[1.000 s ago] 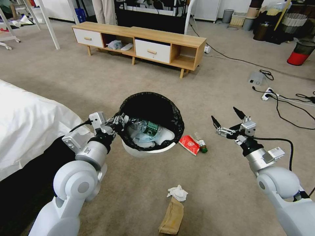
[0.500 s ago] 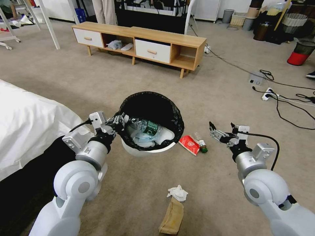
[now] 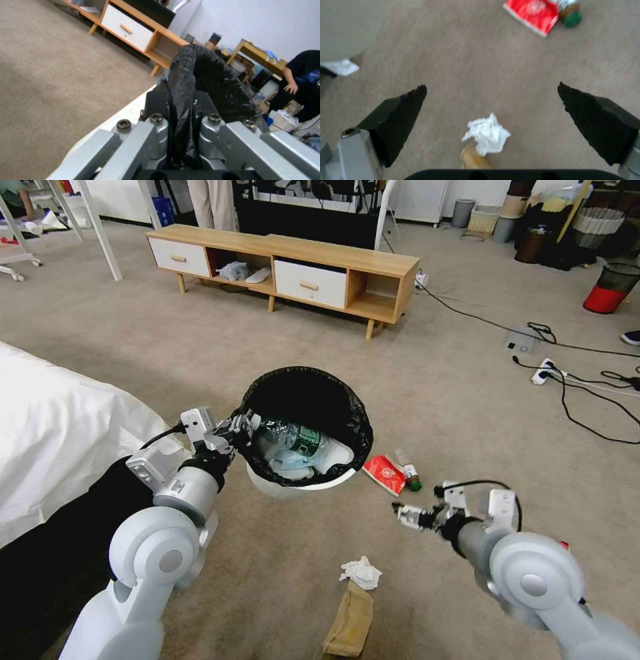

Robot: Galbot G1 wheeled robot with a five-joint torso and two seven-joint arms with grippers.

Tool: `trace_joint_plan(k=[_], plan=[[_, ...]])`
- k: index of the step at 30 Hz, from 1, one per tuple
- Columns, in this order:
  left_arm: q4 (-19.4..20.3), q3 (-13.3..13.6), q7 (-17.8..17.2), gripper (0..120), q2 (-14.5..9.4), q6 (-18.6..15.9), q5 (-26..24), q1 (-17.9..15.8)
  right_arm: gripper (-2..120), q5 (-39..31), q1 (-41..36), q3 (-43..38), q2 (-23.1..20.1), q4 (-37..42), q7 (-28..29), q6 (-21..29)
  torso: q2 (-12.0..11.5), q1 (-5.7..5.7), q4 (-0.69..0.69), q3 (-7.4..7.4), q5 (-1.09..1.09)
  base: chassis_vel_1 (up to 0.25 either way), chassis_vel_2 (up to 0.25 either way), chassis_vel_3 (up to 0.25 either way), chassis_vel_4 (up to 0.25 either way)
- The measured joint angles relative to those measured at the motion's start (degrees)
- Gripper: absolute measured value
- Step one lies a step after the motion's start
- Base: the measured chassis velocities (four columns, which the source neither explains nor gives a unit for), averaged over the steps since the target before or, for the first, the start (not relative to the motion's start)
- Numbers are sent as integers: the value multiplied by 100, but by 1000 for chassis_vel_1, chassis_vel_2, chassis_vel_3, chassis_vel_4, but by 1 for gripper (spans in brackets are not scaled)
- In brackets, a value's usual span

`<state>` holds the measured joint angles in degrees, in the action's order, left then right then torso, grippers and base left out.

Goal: Pick up the trash bin and place the garbage on the floor into it.

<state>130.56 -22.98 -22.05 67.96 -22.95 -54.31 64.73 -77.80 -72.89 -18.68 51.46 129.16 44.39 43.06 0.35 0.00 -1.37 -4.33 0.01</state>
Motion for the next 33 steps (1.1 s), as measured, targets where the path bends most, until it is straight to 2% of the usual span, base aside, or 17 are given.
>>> trace_joint_plan(k=[13,23,33], plan=[[-9,3,-20,7,9,0,26,81,100,-141,-26,640,-419,-181,-428,-58,0,0,0,0,-1,0,0,0,0],[-23,-8,-46,7,28,0,36,154,100,-145,225,1282,-594,-425,-819,-77,0,0,0,-1,0,0,0,0,0],[-64,14,-46,7,76,-1,81,176,100,-267,463,1485,-705,-547,-1127,-85,0,0,0,0,0,0,0,0,0]])
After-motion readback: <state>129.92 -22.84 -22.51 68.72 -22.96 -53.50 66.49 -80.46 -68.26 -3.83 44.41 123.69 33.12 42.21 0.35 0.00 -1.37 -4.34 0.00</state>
